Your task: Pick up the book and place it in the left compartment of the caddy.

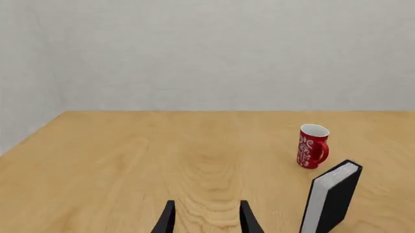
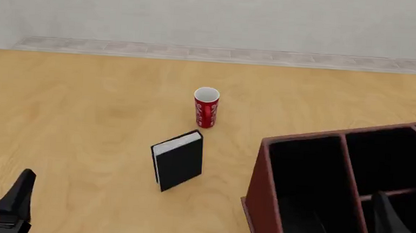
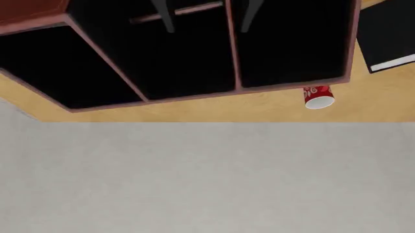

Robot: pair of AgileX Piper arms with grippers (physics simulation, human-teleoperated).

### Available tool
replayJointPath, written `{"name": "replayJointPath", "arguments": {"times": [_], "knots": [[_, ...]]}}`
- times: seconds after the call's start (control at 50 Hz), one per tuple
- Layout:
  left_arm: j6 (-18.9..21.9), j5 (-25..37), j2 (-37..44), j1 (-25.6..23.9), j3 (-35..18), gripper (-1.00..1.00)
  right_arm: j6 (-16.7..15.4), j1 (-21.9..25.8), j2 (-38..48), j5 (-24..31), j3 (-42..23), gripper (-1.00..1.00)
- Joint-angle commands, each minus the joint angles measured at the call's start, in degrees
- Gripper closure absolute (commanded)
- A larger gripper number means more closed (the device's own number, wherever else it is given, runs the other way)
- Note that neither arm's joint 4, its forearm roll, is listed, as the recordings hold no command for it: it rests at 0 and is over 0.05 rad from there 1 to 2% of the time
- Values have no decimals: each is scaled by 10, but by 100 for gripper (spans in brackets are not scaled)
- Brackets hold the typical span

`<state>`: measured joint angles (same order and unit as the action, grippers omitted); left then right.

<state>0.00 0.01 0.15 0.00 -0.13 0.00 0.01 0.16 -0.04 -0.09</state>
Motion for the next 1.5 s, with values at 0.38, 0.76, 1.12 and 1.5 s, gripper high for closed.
{"name": "replayJointPath", "arguments": {"times": [0.38,0.76,1.12,1.5], "knots": [[0,-1,1,1,1,-100,-6,1,1,0,-2,-100],[4,-3,-1,-3,1,-100,-74,147,114,104,-198,-100],[4,-3,-1,-3,1,-100,-210,227,296,200,-385,-100],[3,-2,0,-3,1,-100,-300,311,460,238,-484,-100]]}}
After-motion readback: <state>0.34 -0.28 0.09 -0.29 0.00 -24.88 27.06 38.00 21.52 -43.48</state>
